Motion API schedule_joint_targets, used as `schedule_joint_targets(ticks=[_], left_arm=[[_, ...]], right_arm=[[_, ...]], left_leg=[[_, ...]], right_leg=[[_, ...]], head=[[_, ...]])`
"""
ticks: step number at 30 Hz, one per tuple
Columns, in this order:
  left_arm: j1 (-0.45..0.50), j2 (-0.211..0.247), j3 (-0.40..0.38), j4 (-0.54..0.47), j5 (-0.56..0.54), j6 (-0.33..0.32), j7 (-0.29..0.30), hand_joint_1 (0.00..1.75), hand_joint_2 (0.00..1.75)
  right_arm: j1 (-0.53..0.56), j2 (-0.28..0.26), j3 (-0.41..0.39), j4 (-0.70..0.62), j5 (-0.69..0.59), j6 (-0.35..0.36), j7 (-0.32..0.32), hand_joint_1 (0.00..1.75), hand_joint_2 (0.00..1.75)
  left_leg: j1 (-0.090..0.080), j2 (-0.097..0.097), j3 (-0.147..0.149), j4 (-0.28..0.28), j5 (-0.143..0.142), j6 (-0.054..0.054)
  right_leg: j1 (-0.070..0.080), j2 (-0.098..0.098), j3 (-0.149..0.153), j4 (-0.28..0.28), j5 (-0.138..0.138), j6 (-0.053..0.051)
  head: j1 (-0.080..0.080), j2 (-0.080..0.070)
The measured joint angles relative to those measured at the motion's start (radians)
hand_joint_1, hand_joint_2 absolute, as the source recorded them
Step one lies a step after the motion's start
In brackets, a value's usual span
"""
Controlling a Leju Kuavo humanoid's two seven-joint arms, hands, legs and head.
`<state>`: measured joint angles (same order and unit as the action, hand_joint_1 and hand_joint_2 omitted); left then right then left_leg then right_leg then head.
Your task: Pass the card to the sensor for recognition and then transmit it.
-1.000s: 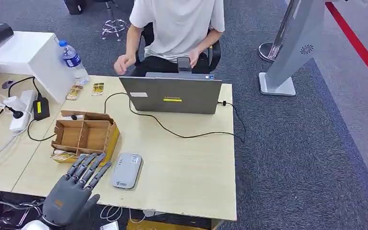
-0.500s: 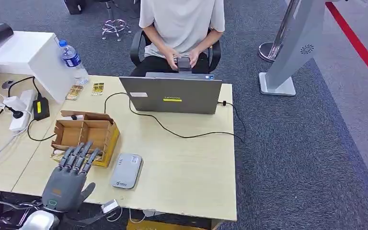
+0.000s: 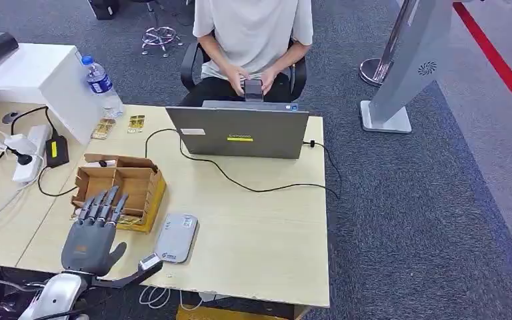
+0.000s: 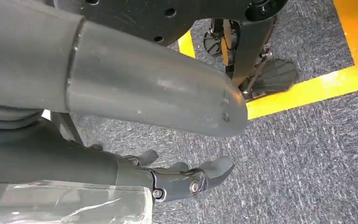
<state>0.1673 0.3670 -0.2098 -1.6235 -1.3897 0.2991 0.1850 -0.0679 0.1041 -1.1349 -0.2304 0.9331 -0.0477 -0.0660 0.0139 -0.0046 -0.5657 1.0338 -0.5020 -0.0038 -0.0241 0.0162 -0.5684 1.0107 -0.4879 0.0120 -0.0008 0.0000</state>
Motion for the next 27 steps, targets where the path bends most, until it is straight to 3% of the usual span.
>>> schedule_joint_targets(ticks=[6,27], left_arm=[[-0.021,-0.027,0.035,0.059,-0.006,0.055,-0.031,0.00,1.75],[-0.041,-0.061,0.068,0.095,-0.019,0.055,-0.040,0.00,1.75]], right_arm=[[-0.001,0.000,0.011,0.000,0.013,0.001,-0.003,0.00,0.00],[-0.002,0.000,0.015,0.000,0.029,0.003,-0.003,0.00,0.00]], left_leg=[[0.000,0.000,0.000,0.000,0.000,0.000],[0.000,0.000,0.000,0.000,0.000,0.000]], right_leg=[[0.000,0.000,0.000,0.000,0.000,0.000],[0.000,0.000,0.000,0.000,0.000,0.000]], head=[[0.000,0.000],[0.000,0.000]])
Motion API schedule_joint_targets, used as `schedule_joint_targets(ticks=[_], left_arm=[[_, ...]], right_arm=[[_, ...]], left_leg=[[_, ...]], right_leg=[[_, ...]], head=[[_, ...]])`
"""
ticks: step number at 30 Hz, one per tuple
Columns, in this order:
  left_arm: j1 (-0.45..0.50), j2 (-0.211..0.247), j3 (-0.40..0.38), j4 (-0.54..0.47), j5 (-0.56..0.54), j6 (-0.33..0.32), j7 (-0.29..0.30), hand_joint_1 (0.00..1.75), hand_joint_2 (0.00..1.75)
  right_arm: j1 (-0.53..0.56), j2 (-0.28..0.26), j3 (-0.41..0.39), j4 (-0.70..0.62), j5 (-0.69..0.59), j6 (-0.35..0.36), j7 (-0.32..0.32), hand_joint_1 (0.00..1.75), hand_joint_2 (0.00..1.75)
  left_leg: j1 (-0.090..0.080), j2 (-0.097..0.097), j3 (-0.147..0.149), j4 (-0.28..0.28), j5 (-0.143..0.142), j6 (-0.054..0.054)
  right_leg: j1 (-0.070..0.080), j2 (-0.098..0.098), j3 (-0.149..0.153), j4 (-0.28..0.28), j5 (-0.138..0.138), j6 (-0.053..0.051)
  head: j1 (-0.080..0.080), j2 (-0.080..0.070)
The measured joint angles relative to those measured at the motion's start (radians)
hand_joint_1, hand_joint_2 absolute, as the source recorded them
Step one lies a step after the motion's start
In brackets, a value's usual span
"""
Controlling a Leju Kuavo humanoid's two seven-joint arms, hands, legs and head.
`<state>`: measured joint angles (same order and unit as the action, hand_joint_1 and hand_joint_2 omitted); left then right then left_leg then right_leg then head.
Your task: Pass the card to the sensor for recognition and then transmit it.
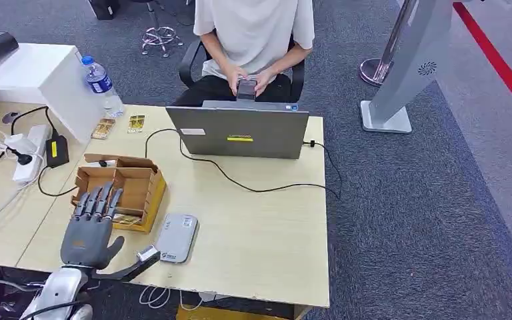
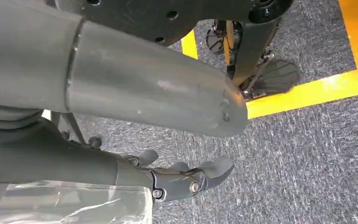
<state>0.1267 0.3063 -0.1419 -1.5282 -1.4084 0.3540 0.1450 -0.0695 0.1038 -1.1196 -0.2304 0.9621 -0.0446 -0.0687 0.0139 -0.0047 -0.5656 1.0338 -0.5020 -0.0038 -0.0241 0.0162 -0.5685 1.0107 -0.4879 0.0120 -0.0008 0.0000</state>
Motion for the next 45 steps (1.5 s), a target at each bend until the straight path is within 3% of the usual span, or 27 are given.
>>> schedule_joint_targets(ticks=[17,18,37,45], left_arm=[[-0.048,-0.016,0.005,0.073,0.019,-0.010,-0.034,0.00,1.75],[-0.049,-0.017,0.005,0.076,0.019,-0.010,-0.034,1.75,1.75],[-0.060,-0.021,0.005,0.105,0.089,-0.011,-0.089,1.75,1.75],[-0.039,-0.021,0.005,0.080,0.071,0.092,-0.106,1.75,1.75]], right_arm=[[-0.001,0.000,0.002,0.000,0.011,0.010,-0.001,0.00,0.00],[-0.001,0.000,0.002,0.000,0.011,0.011,-0.002,0.00,0.00],[-0.004,-0.001,0.002,0.000,0.017,0.016,-0.004,0.00,0.00],[-0.004,-0.002,0.001,0.000,0.016,0.013,-0.005,0.00,0.00]], left_leg=[[0.000,0.000,0.000,0.000,0.000,0.000],[0.000,0.000,0.000,0.000,0.000,0.000],[0.000,0.000,0.000,0.000,0.000,0.000],[0.000,0.000,0.000,0.000,0.000,0.000]], right_leg=[[0.000,0.000,0.000,0.000,0.000,0.000],[0.000,0.000,0.000,0.000,0.000,0.000],[0.000,0.000,0.000,0.000,0.000,0.000],[0.000,0.000,0.000,0.000,0.000,0.000]], head=[[0.000,0.000],[0.000,0.000],[0.000,0.000],[0.000,0.000]])
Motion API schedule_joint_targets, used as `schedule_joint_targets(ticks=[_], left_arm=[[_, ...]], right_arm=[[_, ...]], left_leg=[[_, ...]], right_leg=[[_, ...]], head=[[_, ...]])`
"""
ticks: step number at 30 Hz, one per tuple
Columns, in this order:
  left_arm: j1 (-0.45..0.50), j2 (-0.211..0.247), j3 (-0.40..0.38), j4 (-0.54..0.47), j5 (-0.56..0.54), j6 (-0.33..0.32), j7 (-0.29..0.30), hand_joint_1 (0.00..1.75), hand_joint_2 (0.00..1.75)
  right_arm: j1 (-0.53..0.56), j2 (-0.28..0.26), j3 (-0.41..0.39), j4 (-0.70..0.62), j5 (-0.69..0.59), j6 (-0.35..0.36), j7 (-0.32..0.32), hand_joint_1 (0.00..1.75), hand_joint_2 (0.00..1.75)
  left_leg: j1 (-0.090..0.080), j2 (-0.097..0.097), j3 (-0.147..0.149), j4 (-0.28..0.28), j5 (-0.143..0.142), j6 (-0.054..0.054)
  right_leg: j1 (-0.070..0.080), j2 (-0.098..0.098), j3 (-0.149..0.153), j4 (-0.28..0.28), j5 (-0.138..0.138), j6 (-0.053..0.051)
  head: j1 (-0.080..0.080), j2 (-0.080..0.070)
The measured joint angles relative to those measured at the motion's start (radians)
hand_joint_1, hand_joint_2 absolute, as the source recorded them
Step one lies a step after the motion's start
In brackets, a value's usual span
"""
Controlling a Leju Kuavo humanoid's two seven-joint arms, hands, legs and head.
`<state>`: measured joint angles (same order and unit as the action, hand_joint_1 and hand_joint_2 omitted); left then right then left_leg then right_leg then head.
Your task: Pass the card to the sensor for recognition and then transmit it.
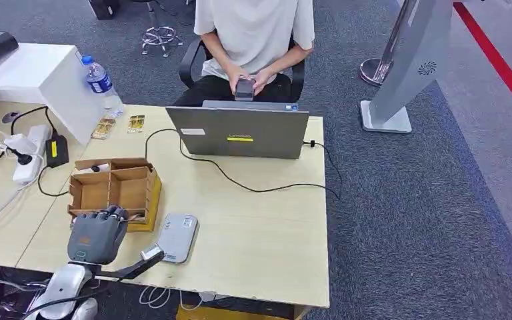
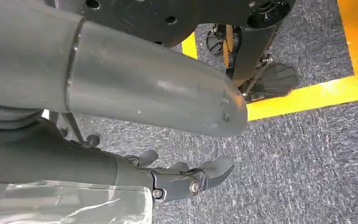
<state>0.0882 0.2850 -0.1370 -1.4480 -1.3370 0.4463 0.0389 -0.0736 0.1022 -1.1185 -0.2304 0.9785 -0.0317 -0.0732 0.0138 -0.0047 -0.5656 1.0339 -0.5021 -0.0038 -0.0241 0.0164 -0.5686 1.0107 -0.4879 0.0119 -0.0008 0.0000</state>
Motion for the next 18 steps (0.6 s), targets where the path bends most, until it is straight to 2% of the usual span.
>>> schedule_joint_targets(ticks=[3,6,8,11,12,13,15,18], left_arm=[[0.021,0.000,0.000,-0.057,-0.010,-0.001,0.000,1.75,1.75],[0.050,0.005,-0.007,-0.157,-0.014,-0.028,-0.001,1.75,1.75],[0.071,0.019,-0.017,-0.227,-0.007,-0.049,-0.008,1.75,1.75],[0.102,0.055,-0.036,-0.339,0.020,-0.045,-0.032,1.75,1.75],[0.104,0.070,-0.042,-0.379,0.032,-0.020,-0.048,1.75,1.75],[0.096,0.081,-0.046,-0.411,0.056,0.031,-0.070,1.75,1.75],[0.035,0.085,-0.048,-0.445,0.073,0.121,-0.082,1.75,1.75],[-0.116,0.082,-0.047,-0.434,0.087,0.134,-0.084,1.75,1.75]], right_arm=[[0.000,0.000,0.000,0.000,-0.006,-0.002,0.002,0.00,0.00],[0.001,0.000,-0.003,0.000,-0.019,-0.005,0.003,0.00,0.00],[0.001,0.000,-0.006,0.000,-0.026,-0.006,0.003,0.00,0.00],[0.002,0.000,-0.015,0.000,-0.037,-0.008,0.003,0.00,0.00],[0.003,0.000,-0.019,0.000,-0.035,-0.008,0.002,0.00,0.00],[0.004,0.000,-0.020,0.000,-0.026,-0.007,0.001,0.00,0.00],[0.004,-0.001,-0.019,0.000,0.006,-0.001,0.000,0.00,0.00],[-0.004,-0.002,-0.005,0.000,0.042,0.005,0.001,0.00,0.00]], left_leg=[[0.000,0.000,0.000,0.000,0.000,0.000],[0.000,0.000,0.000,0.000,0.000,0.000],[0.000,0.000,0.000,0.000,0.000,0.000],[0.000,0.000,0.000,0.000,0.000,0.000],[0.000,0.000,0.000,0.000,0.000,0.000],[0.000,-0.001,0.000,0.000,0.000,0.000],[0.000,-0.005,0.000,0.000,0.002,0.000],[0.000,-0.009,0.000,0.000,0.004,-0.001]], right_leg=[[0.000,0.000,0.000,0.000,0.000,0.000],[0.000,0.000,0.000,0.000,0.000,0.000],[0.000,0.000,0.000,0.000,0.000,0.000],[0.000,0.000,0.000,0.000,0.000,0.000],[0.000,0.000,-0.001,0.000,0.000,0.000],[0.000,-0.001,-0.001,0.000,0.000,0.000],[0.000,-0.004,0.000,0.000,0.000,0.000],[0.000,-0.009,0.000,0.000,0.001,0.000]], head=[[0.000,0.000],[0.000,0.000],[0.000,0.000],[0.000,0.000],[0.000,0.000],[0.000,0.000],[0.000,0.000],[0.002,0.000]])
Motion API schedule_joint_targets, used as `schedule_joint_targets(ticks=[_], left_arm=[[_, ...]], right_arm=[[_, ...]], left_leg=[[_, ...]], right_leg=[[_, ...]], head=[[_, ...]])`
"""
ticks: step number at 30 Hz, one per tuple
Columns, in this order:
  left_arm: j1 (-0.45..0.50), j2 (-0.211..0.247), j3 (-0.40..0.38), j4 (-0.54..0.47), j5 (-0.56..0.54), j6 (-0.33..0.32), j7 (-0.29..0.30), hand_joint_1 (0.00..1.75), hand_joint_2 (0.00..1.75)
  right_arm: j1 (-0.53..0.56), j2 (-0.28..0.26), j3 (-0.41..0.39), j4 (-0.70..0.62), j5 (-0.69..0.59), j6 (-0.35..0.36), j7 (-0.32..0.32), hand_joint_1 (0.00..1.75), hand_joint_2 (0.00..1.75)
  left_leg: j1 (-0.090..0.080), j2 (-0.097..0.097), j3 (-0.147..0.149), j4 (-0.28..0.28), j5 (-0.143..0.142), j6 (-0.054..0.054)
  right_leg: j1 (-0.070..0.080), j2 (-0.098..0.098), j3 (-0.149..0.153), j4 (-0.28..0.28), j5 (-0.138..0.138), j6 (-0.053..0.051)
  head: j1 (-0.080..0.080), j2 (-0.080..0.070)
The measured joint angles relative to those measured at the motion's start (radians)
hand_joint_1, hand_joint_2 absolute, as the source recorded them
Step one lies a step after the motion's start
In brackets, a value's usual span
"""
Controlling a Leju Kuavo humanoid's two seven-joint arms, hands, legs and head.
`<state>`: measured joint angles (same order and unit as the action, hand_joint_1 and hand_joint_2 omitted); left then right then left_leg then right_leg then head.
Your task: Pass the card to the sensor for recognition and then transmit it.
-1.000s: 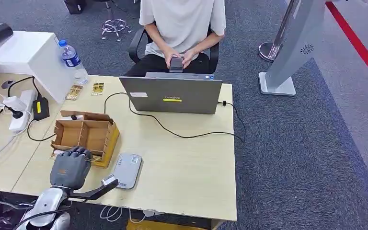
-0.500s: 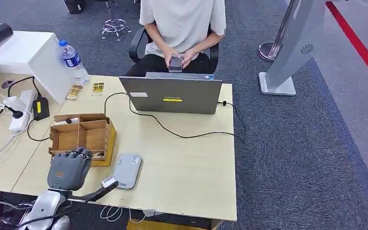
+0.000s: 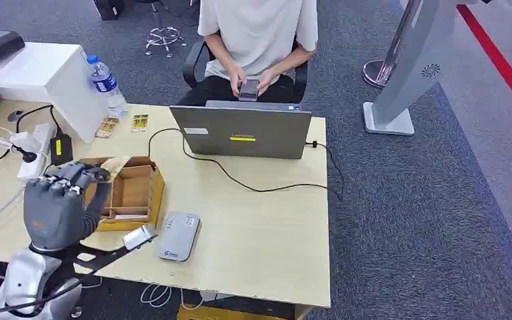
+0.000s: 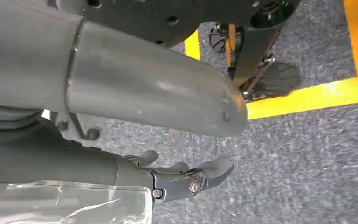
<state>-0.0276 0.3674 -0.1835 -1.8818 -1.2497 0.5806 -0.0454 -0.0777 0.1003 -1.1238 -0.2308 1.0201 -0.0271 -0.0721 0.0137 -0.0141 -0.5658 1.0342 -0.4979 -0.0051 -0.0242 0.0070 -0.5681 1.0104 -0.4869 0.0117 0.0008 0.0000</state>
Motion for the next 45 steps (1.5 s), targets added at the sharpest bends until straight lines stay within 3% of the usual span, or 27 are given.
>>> schedule_joint_targets(ticks=[3,7,11,17,24,32,33,42,45], left_arm=[[-0.212,-0.011,0.008,0.152,-0.053,0.015,-0.005,1.75,1.75],[-0.509,-0.032,0.011,0.487,-0.172,0.056,0.017,1.75,1.75],[-0.686,-0.063,0.011,0.776,-0.248,0.072,0.056,1.75,1.75],[-0.856,-0.136,0.007,1.083,-0.260,0.036,0.106,1.75,1.75],[-0.944,-0.195,0.003,1.239,-0.259,0.037,0.117,1.75,1.75],[-0.957,-0.221,0.003,1.291,-0.211,0.025,0.081,1.75,1.75],[-0.957,-0.223,0.003,1.294,-0.202,0.024,0.076,0.00,1.75],[-0.958,-0.227,0.003,1.298,-0.172,0.024,0.076,0.00,1.75],[-0.955,-0.226,0.003,1.294,-0.131,0.035,0.043,0.00,1.75]], right_arm=[[-0.009,-0.003,0.026,0.000,0.051,0.010,0.002,0.00,0.00],[-0.036,-0.004,0.066,0.001,0.092,0.021,0.020,0.00,0.00],[-0.046,-0.004,0.093,0.002,0.107,0.027,0.035,0.00,0.00],[-0.060,-0.003,0.117,0.003,0.114,0.029,0.065,0.00,0.00],[-0.067,-0.003,0.129,0.004,0.108,0.029,0.072,0.00,0.00],[-0.068,-0.003,0.129,0.005,0.102,0.025,0.072,0.00,0.00],[-0.068,-0.003,0.129,0.005,0.101,0.024,0.072,0.00,0.00],[-0.066,-0.003,0.129,0.005,0.098,0.023,0.072,0.00,0.00],[-0.063,-0.003,0.129,0.005,0.088,0.019,0.070,0.00,0.00]], left_leg=[[0.000,-0.003,-0.004,0.000,0.006,0.001],[0.000,-0.001,-0.005,0.000,0.011,-0.001],[0.000,0.003,-0.006,0.000,0.012,-0.001],[0.000,0.003,-0.009,0.001,0.012,-0.001],[0.000,0.003,-0.011,0.001,0.012,-0.001],[0.000,0.005,-0.012,0.001,0.012,-0.001],[0.000,0.006,-0.012,0.001,0.012,-0.001],[0.000,0.006,-0.014,0.001,0.011,0.000],[0.000,0.006,-0.014,0.001,0.011,0.000]], right_leg=[[0.000,-0.003,-0.001,0.000,0.005,0.000],[0.000,-0.001,-0.004,0.001,0.010,-0.001],[0.000,0.005,-0.007,0.001,0.013,-0.001],[0.000,0.006,-0.009,0.001,0.013,-0.001],[0.000,0.006,-0.011,0.001,0.013,-0.001],[0.000,0.008,-0.012,0.001,0.014,-0.001],[0.000,0.009,-0.013,0.001,0.014,-0.001],[0.000,0.009,-0.014,0.001,0.013,-0.001],[0.000,0.009,-0.014,0.001,0.013,-0.001]], head=[[0.000,0.000],[-0.001,0.000],[-0.001,0.000],[-0.001,0.000],[-0.001,0.000],[-0.002,0.000],[-0.002,0.000],[-0.002,0.000],[-0.002,0.000]])
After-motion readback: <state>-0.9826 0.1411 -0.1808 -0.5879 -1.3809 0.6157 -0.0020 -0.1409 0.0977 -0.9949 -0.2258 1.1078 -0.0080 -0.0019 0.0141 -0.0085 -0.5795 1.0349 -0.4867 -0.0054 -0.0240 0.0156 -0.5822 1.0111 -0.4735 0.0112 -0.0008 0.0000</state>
